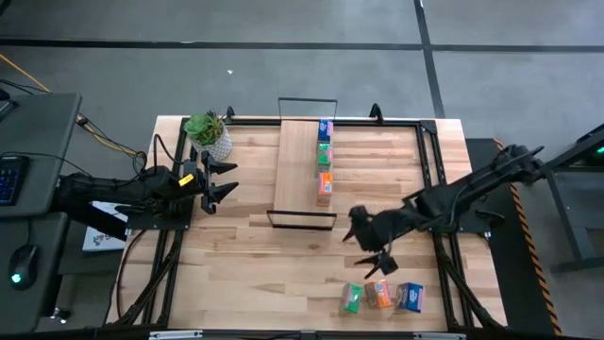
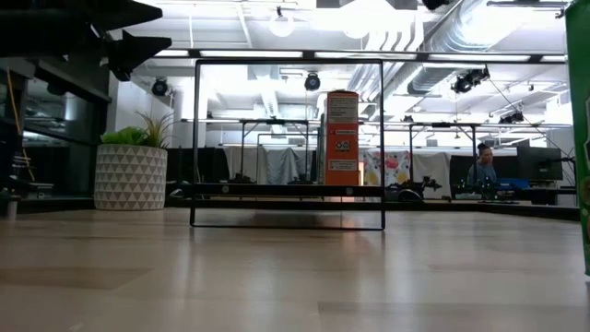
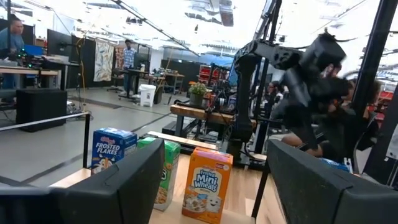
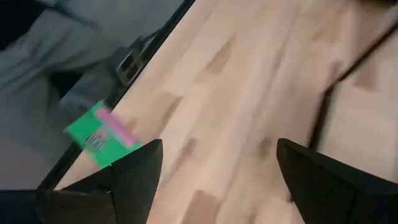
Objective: Stack cereal on shelf
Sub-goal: Put the green cereal box aligned with the other green cereal box on the shelf
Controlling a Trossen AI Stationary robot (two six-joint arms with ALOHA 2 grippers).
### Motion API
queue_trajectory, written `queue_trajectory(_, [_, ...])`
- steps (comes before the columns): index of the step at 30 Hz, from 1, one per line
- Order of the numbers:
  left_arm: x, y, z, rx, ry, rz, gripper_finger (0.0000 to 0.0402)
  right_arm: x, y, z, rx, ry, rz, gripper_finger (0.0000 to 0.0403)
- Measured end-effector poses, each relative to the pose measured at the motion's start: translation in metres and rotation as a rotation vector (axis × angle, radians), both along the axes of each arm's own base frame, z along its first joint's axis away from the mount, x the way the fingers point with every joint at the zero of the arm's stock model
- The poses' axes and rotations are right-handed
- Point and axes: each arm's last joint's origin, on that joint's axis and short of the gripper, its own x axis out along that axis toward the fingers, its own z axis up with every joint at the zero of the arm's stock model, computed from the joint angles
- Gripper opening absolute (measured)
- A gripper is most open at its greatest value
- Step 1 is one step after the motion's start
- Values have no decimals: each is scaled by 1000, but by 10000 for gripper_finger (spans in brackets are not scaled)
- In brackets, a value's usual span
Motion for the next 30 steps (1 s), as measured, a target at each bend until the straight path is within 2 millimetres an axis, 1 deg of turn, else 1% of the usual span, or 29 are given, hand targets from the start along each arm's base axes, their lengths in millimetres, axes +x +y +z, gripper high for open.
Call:
queue_trajectory(4, [0, 0, 0, 0, 0, -1, 275, 11, 12, -18, 22, 93, 48, 307])
queue_trajectory(8, [0, 0, 0, 0, 0, -1, 275, 20, 21, -28, 40, 149, 84, 307])
queue_trajectory(13, [0, 0, 0, -1, 0, -1, 275, 21, 33, -27, 90, 174, 168, 307])
queue_trajectory(18, [0, 0, 0, -1, 0, -1, 275, 16, 43, -24, 167, 217, 188, 307])
queue_trajectory(24, [0, 0, 0, -2, 0, -1, 275, 17, 57, -29, 135, 170, 235, 307])
queue_trajectory(30, [0, 0, 0, -2, 0, -1, 275, 21, 66, -46, 23, 151, 344, 307])
